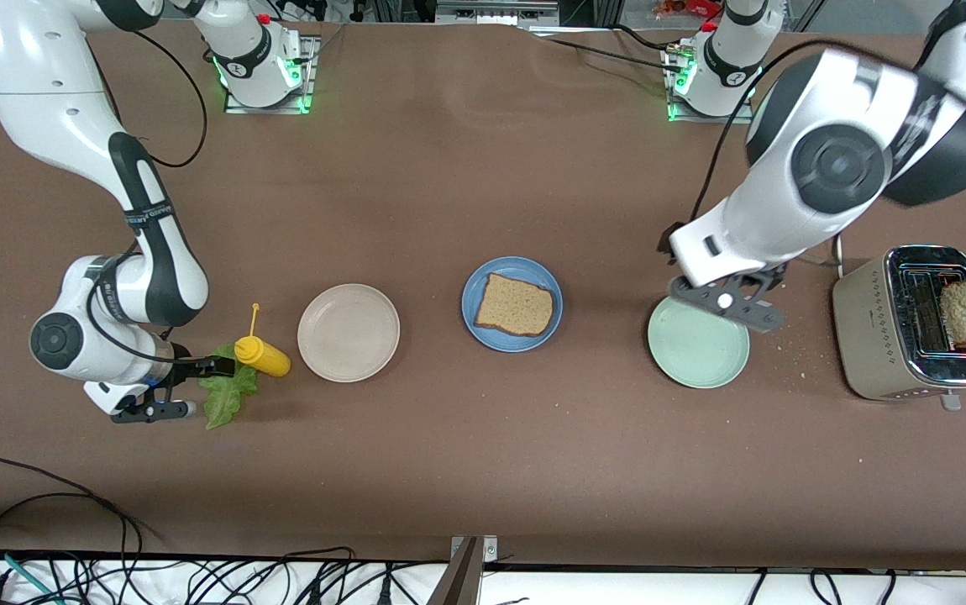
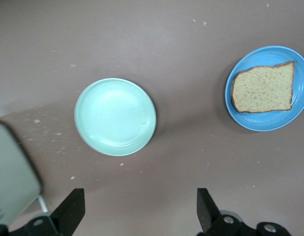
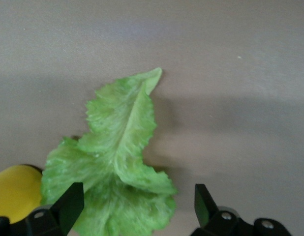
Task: Make sandwich in blue plate with both arms
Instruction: 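Grasp the lettuce leaf with the right gripper while the left gripper withdraws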
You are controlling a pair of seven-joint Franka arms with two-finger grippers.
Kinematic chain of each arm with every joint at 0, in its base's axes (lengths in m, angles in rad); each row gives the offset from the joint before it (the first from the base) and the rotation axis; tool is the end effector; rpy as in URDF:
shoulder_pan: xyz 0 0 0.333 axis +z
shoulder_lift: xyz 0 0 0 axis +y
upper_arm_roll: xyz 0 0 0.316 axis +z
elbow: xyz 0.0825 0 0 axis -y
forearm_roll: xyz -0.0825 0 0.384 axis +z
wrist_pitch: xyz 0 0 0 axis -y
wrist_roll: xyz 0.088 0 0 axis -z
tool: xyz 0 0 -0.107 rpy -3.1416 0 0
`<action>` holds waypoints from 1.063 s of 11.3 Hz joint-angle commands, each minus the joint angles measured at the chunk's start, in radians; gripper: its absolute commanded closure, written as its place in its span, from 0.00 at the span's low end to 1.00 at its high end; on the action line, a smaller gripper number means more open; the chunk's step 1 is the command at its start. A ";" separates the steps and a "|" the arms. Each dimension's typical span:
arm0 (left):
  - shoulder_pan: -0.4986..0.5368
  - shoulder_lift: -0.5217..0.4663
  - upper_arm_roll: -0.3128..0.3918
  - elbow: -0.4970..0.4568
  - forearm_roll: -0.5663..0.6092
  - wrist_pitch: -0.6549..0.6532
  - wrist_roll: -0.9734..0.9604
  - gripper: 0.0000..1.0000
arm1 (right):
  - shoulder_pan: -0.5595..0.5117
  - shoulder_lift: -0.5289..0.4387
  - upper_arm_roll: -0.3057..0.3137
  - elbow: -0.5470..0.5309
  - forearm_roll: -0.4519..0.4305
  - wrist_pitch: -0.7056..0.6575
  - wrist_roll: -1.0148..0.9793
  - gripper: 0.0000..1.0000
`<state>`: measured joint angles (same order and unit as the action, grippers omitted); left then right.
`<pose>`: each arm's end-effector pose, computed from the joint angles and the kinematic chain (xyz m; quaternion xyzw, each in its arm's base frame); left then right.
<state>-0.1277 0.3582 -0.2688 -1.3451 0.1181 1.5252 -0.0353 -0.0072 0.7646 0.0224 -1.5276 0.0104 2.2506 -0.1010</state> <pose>0.6104 -0.2113 0.5166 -0.9807 0.1770 0.0783 0.0293 0.7046 0.0086 0.2018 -0.9984 -0.0518 0.0202 0.0127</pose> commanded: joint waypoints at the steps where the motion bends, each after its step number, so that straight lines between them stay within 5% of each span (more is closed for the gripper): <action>1: 0.058 -0.067 0.013 0.058 0.026 -0.028 -0.003 0.00 | -0.007 0.025 0.016 0.032 0.011 0.015 -0.020 0.10; 5: 0.077 -0.065 0.016 0.103 0.040 -0.030 -0.006 0.00 | -0.005 0.024 0.017 0.035 0.002 0.012 -0.046 0.96; 8: 0.077 -0.067 0.010 0.103 0.086 -0.072 -0.011 0.00 | 0.000 0.015 0.018 0.034 0.002 0.004 -0.048 1.00; 12: 0.079 -0.071 0.008 0.103 0.074 -0.072 -0.014 0.00 | 0.004 -0.192 0.024 -0.109 0.003 -0.031 -0.059 1.00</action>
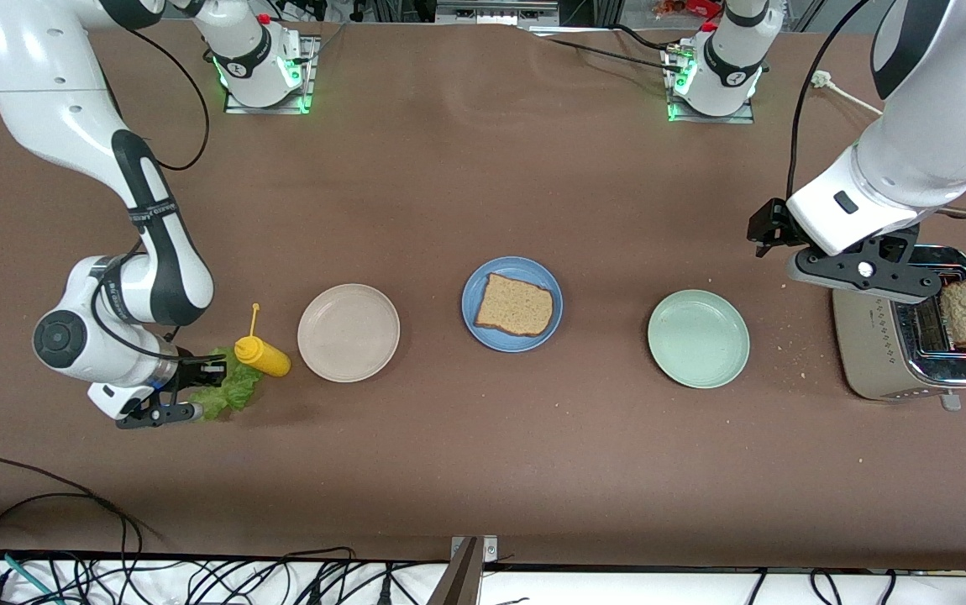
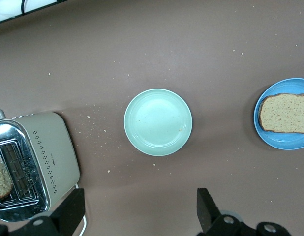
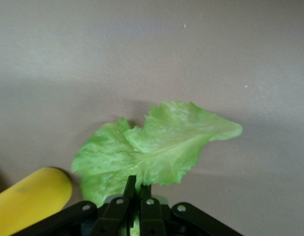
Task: Make sandwich in blue plate with both arms
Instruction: 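Grasp the lettuce leaf with the right gripper while the left gripper withdraws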
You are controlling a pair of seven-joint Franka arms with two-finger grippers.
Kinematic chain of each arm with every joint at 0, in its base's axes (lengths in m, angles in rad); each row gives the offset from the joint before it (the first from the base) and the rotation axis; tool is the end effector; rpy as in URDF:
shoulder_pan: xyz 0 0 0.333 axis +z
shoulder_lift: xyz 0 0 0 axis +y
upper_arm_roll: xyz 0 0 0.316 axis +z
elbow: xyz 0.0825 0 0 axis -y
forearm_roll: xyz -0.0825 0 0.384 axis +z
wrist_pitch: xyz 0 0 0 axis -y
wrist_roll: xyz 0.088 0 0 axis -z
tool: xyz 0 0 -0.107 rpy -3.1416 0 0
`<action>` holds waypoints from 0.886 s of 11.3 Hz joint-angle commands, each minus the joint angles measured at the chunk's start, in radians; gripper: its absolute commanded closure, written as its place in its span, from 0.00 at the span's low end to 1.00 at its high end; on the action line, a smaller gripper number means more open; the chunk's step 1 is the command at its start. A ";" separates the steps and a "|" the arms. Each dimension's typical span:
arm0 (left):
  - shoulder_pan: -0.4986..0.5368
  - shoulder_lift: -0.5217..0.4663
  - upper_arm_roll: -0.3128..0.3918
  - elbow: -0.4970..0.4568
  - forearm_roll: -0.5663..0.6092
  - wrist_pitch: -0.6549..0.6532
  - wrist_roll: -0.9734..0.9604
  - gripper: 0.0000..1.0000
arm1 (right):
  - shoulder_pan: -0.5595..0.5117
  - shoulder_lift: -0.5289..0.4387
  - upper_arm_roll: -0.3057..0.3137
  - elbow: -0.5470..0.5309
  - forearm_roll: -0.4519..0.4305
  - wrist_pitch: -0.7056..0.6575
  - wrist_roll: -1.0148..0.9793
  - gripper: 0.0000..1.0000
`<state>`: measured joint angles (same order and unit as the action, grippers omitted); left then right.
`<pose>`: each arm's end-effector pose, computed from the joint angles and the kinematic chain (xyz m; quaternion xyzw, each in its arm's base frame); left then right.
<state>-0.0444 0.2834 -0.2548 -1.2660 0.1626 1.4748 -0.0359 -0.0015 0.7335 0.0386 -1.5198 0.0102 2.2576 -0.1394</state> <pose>0.6117 -0.1433 0.5958 -0.9909 0.1223 0.0251 0.0506 0.7110 0.0223 0.2280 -0.9967 -0.0799 -0.0032 0.0167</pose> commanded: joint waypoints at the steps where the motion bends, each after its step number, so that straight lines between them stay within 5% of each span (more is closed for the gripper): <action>1: -0.005 0.003 -0.006 0.023 0.028 -0.024 -0.021 0.00 | -0.002 -0.217 0.009 -0.144 0.005 -0.079 -0.020 1.00; 8: -0.003 0.002 0.002 0.023 0.026 -0.024 -0.027 0.00 | 0.032 -0.500 0.014 -0.140 0.016 -0.432 -0.017 1.00; 10: 0.014 0.000 0.000 0.019 0.022 -0.025 -0.022 0.00 | 0.069 -0.516 0.011 -0.113 0.090 -0.493 0.023 1.00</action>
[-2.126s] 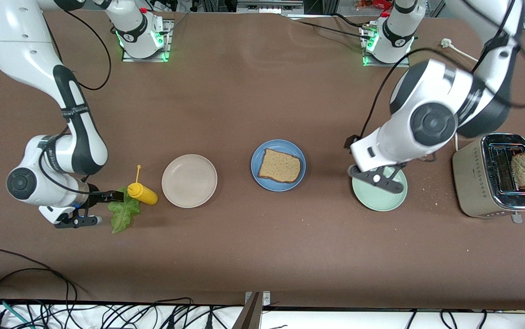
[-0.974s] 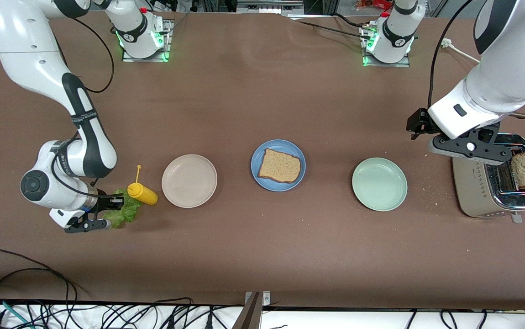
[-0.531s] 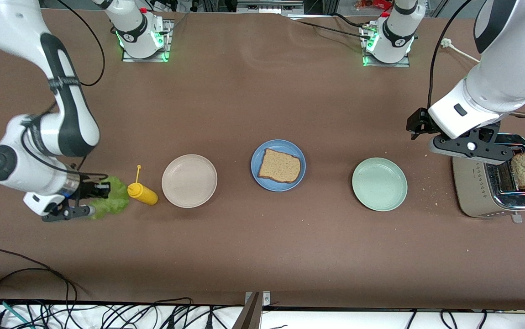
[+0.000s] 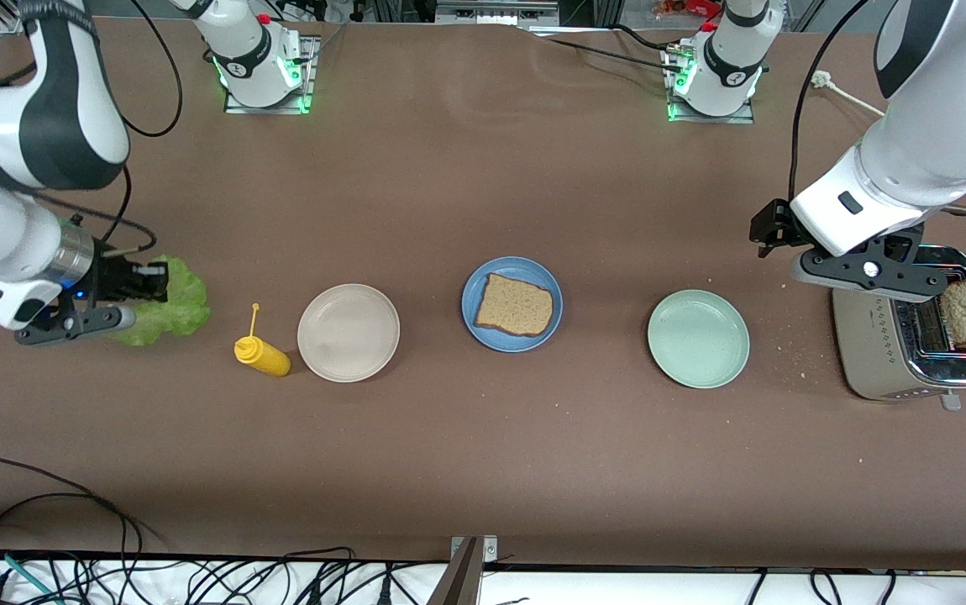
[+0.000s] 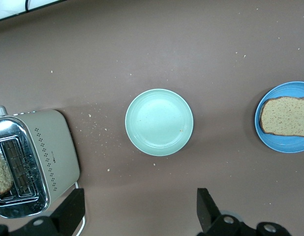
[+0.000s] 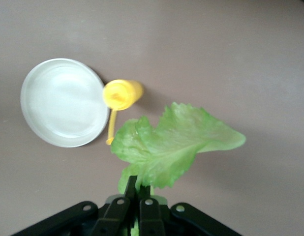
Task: Make sandwich in blue plate with both arms
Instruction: 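Grasp the lettuce leaf with the right gripper while the left gripper withdraws, then carry the lettuce with the right gripper onto the bread on the blue plate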
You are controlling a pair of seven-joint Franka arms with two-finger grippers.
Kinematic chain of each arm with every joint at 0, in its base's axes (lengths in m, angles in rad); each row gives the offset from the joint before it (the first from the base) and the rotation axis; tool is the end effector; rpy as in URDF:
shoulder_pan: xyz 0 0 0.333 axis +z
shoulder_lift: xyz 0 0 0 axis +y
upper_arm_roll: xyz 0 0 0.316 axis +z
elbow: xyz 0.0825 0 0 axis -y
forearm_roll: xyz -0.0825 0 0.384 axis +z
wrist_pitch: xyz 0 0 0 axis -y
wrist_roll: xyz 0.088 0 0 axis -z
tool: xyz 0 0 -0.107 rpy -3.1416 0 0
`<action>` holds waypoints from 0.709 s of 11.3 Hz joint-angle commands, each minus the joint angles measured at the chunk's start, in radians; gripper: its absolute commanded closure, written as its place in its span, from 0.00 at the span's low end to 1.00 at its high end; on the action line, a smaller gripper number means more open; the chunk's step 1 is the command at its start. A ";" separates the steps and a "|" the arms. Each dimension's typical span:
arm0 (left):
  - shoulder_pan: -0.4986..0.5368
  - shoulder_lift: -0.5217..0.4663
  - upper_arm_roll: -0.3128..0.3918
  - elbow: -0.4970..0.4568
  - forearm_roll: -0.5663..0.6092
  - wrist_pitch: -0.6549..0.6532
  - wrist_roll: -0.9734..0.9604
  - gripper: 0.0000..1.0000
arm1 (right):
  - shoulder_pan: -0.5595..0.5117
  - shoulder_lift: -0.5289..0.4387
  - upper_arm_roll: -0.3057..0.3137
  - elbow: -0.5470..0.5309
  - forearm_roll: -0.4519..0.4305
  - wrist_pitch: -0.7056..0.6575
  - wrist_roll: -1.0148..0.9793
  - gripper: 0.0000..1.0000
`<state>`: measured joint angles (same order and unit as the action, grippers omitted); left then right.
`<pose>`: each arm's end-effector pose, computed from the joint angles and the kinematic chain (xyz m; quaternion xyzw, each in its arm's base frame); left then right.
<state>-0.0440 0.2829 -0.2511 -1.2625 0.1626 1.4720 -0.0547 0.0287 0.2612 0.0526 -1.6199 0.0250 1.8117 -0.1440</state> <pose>0.6119 -0.1410 0.5973 -0.9922 0.1107 0.0242 0.0513 0.6305 0.0505 0.4657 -0.9933 -0.1083 0.0339 0.0199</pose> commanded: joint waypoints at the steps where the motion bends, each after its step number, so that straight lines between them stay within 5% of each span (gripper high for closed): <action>1: 0.024 -0.043 -0.002 -0.036 -0.009 -0.015 -0.007 0.00 | 0.083 -0.043 -0.008 -0.002 0.096 -0.052 0.049 1.00; 4: 0.088 -0.238 0.007 -0.341 -0.109 0.152 -0.007 0.00 | 0.234 0.019 -0.078 0.061 0.165 -0.040 0.156 1.00; 6: 0.078 -0.303 0.045 -0.441 -0.127 0.204 -0.007 0.00 | 0.365 0.140 -0.170 0.200 0.260 -0.040 0.257 1.00; 8: 0.076 -0.318 0.075 -0.468 -0.176 0.215 0.002 0.00 | 0.425 0.237 -0.172 0.287 0.305 0.013 0.390 1.00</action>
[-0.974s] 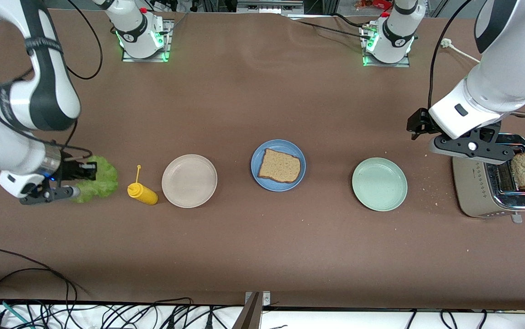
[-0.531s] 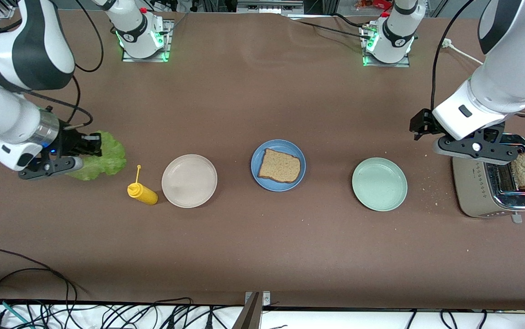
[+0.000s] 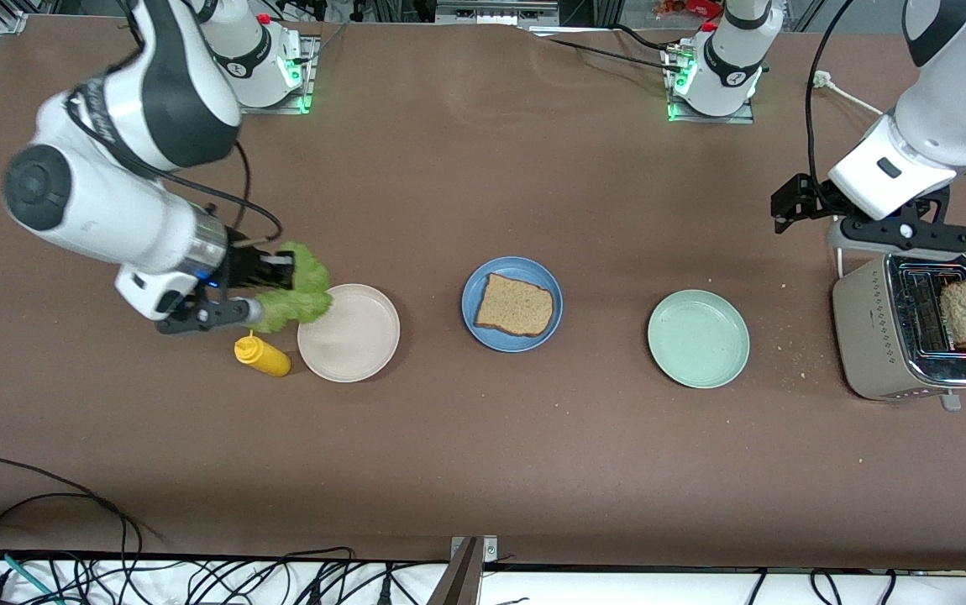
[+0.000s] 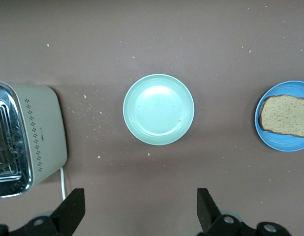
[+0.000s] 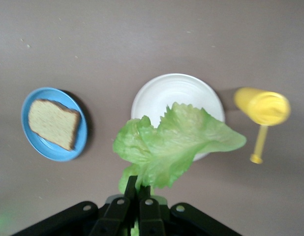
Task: Make sandwich in blue plate with both arms
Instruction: 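Carry the lettuce with the right gripper onto the bread on the blue plate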
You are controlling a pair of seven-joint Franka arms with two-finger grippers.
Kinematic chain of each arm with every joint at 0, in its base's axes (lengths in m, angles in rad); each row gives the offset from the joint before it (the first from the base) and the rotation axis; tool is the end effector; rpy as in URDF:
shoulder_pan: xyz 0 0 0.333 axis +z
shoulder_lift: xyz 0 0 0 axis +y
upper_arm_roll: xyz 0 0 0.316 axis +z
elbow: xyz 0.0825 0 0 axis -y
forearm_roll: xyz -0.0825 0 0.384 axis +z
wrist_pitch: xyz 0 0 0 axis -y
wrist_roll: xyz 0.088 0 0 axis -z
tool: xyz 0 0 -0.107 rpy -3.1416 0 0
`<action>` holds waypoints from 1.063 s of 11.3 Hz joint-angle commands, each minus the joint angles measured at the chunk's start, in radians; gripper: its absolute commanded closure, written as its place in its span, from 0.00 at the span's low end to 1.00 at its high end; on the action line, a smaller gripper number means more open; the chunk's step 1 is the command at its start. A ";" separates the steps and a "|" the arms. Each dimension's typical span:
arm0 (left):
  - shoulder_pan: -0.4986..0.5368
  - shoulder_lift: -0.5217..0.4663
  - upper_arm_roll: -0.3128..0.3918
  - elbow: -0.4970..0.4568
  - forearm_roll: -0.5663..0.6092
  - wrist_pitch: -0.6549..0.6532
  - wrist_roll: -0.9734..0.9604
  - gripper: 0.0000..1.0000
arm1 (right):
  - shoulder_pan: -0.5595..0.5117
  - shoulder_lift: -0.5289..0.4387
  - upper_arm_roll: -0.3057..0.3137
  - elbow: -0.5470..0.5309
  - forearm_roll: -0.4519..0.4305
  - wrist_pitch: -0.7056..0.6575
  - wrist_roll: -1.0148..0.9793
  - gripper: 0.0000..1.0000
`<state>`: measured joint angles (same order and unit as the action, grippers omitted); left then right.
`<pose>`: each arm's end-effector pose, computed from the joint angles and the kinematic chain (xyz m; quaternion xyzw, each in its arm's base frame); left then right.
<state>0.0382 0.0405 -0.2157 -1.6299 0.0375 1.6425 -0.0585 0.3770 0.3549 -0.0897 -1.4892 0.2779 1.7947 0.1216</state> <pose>0.5624 -0.0948 0.5805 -0.9979 0.0610 0.0117 0.0158 0.6263 0.2176 0.4684 -0.9913 -0.0506 0.0472 0.1115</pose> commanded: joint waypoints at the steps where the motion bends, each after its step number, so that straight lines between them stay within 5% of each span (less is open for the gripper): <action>1: 0.000 -0.077 0.039 -0.108 -0.051 0.045 0.006 0.00 | 0.106 0.162 -0.030 0.164 0.052 0.073 0.185 1.00; 6: 0.003 -0.060 0.032 -0.087 -0.051 0.034 -0.004 0.00 | 0.270 0.311 -0.056 0.266 0.150 0.271 0.468 1.00; 12: 0.005 -0.053 0.033 -0.073 -0.050 0.034 -0.004 0.00 | 0.463 0.522 -0.102 0.380 0.150 0.598 0.800 1.00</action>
<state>0.0393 -0.0066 -0.1829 -1.7043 0.0125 1.6679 -0.0594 0.7866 0.7780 -0.1504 -1.1884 0.4056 2.2988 0.8325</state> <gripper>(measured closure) 0.000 0.956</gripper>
